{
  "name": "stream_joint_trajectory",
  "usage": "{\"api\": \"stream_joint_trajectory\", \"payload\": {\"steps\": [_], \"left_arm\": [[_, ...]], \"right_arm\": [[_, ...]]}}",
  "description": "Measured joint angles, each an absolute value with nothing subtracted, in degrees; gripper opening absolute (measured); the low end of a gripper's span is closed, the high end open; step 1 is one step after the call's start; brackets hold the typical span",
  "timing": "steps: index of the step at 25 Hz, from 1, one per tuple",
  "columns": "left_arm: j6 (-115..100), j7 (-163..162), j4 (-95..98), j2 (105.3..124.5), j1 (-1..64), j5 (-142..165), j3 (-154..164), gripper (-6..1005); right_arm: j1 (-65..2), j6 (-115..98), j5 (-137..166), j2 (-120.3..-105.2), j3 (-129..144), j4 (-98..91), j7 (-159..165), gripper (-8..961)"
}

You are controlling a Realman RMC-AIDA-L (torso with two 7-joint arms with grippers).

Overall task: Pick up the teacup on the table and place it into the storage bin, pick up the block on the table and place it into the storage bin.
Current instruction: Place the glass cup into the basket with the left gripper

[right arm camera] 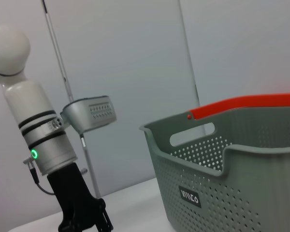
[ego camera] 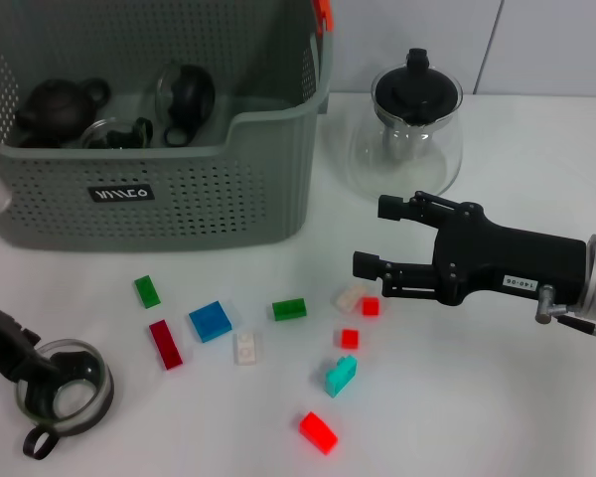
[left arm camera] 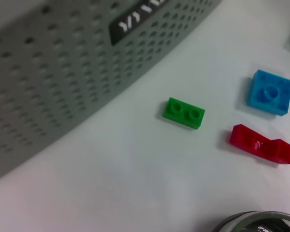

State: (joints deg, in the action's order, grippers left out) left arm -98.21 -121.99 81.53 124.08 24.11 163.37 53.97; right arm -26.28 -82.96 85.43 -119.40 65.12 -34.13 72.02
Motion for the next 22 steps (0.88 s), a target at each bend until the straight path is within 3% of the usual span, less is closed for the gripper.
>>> {"api": "stream_joint_trajectory", "payload": {"steps": [12, 22], "left_arm": [[-96.7, -123.2, 77.8, 123.96, 25.3, 163.6, 54.2, 418], [-96.9, -123.4, 77.7, 123.63, 25.4, 163.5, 53.0, 161]], "right_arm": [[-26.1, -83.0, 85.4, -119.27, 65.1, -34.1, 72.1, 943], [-26.0, -83.3, 85.4, -119.33, 65.1, -34.1, 72.0, 942]]}}
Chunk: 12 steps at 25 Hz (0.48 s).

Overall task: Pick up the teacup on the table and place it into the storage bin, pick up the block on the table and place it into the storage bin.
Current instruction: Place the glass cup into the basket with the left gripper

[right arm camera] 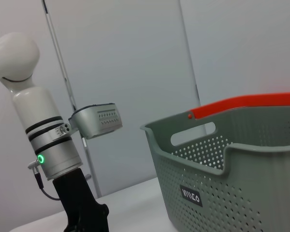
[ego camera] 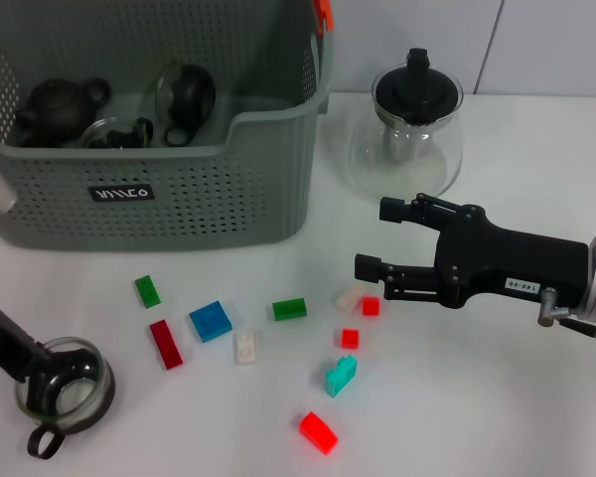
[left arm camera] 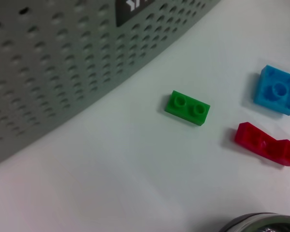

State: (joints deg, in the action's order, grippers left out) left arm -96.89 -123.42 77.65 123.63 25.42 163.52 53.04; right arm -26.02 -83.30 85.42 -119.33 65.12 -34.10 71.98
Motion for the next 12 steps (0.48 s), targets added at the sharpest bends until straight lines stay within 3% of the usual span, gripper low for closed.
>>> {"api": "stream_joint_trajectory", "payload": {"steps": [4, 7, 9, 12], "left_arm": [[-98.2, -121.6, 77.5, 122.87, 25.6, 161.4, 50.7, 42], [-103.3, -117.3, 75.3, 121.12, 27.3, 155.0, 43.9, 41], [-107.8, -113.6, 70.9, 118.70, 29.3, 149.4, 37.5, 41], [-112.2, -108.4, 56.6, 112.65, 33.1, 140.8, 27.0, 41]], "right_arm": [[-25.9, -83.3, 85.4, -119.28, 65.1, -34.1, 72.0, 942], [-25.9, -83.4, 85.4, -119.27, 65.1, -34.1, 72.0, 944], [-25.9, -83.4, 85.4, -119.26, 65.1, -34.1, 72.0, 944], [-25.9, -83.4, 85.4, -119.28, 65.1, -34.1, 72.0, 944]]}}
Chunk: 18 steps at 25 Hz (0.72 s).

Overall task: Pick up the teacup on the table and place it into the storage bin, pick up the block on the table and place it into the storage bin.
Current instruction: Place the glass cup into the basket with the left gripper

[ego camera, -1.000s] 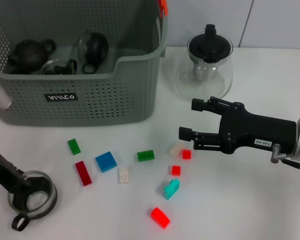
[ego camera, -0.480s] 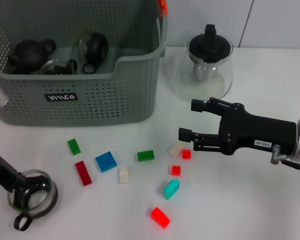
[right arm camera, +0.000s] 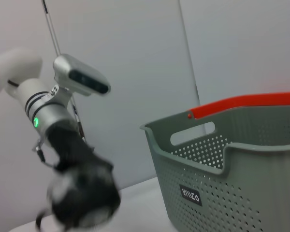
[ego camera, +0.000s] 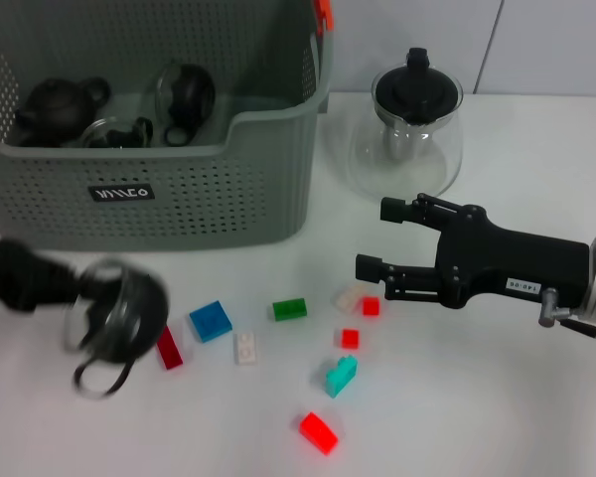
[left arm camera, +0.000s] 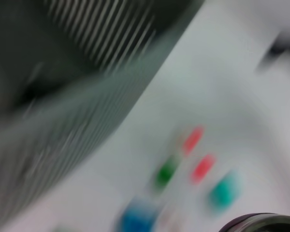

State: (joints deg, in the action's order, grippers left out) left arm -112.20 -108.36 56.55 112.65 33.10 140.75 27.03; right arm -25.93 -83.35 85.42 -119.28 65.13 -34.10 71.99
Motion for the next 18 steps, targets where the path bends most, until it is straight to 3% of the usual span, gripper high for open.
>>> {"api": "stream_joint_trajectory", "payload": {"steps": [1, 3, 10, 18], "left_arm": [[-112.8, -106.3, 49.0, 110.06, 34.2, 137.3, 23.1, 41], [-114.1, -103.2, 41.3, 107.99, 35.0, 132.0, 18.8, 41], [-111.6, -109.0, 37.3, 108.40, 36.7, 115.3, 15.5, 41], [-88.6, -124.0, 49.2, 108.09, 42.0, 113.5, 23.7, 42]], "right_arm": [[-25.9, -83.3, 85.4, -119.29, 65.1, -34.1, 72.0, 944], [-25.9, -83.3, 85.4, -119.38, 65.1, -34.1, 72.0, 943], [-26.1, -83.3, 85.4, -119.33, 65.1, -34.1, 72.0, 943], [-26.1, -83.4, 85.4, -119.17, 65.1, -34.1, 72.3, 942]]}}
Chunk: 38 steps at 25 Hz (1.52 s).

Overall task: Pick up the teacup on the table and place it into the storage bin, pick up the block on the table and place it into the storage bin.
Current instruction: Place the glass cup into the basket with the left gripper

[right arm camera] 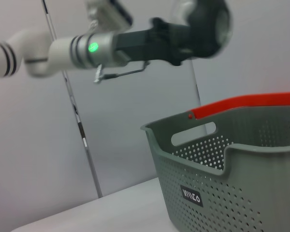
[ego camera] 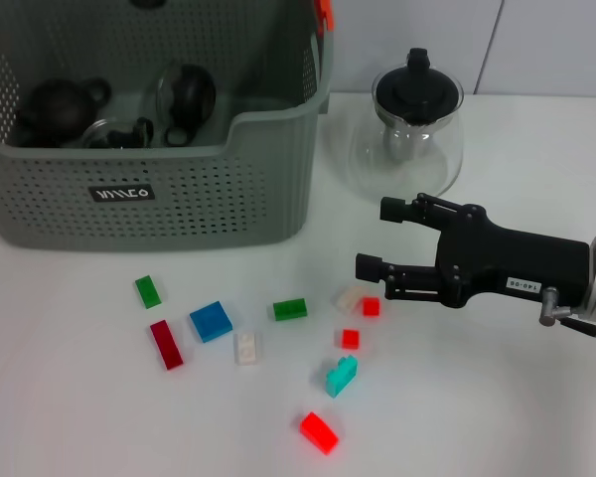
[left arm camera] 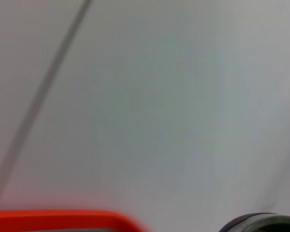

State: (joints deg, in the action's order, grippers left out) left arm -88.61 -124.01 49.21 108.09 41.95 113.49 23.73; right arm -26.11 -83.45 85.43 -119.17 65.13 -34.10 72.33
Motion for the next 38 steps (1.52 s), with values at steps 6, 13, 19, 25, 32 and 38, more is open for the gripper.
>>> {"api": "stream_joint_trajectory", "payload": {"steps": [6, 13, 19, 25, 32, 38], "left_arm": [[-75.4, -139.1, 61.0, 107.20, 45.9, 130.0, 41.6, 42], [-71.0, -143.1, 62.6, 110.15, 51.3, 151.3, 47.6, 42], [-67.5, -141.9, 68.3, 114.49, 50.4, 163.4, 58.1, 41], [-68.1, -141.7, 68.0, 113.36, 48.8, 163.6, 63.4, 45], [-65.4, -141.6, 64.2, 113.36, 46.9, 163.8, 65.0, 51], [-62.6, -141.6, 61.1, 113.62, 46.7, 163.8, 65.5, 55]], "right_arm": [[-26.3, -83.5, 85.4, -119.10, 65.1, -34.1, 72.3, 943], [-26.3, -83.5, 85.3, -118.97, 65.1, -34.1, 72.3, 944], [-26.4, -83.2, 85.1, -118.99, 65.1, -34.1, 72.2, 944], [-26.2, -83.0, 85.1, -118.87, 65.1, -34.1, 72.1, 943], [-25.9, -83.0, 85.3, -119.09, 65.1, -34.1, 72.0, 943], [-25.8, -83.2, 85.4, -119.25, 65.1, -34.1, 72.1, 943]]}}
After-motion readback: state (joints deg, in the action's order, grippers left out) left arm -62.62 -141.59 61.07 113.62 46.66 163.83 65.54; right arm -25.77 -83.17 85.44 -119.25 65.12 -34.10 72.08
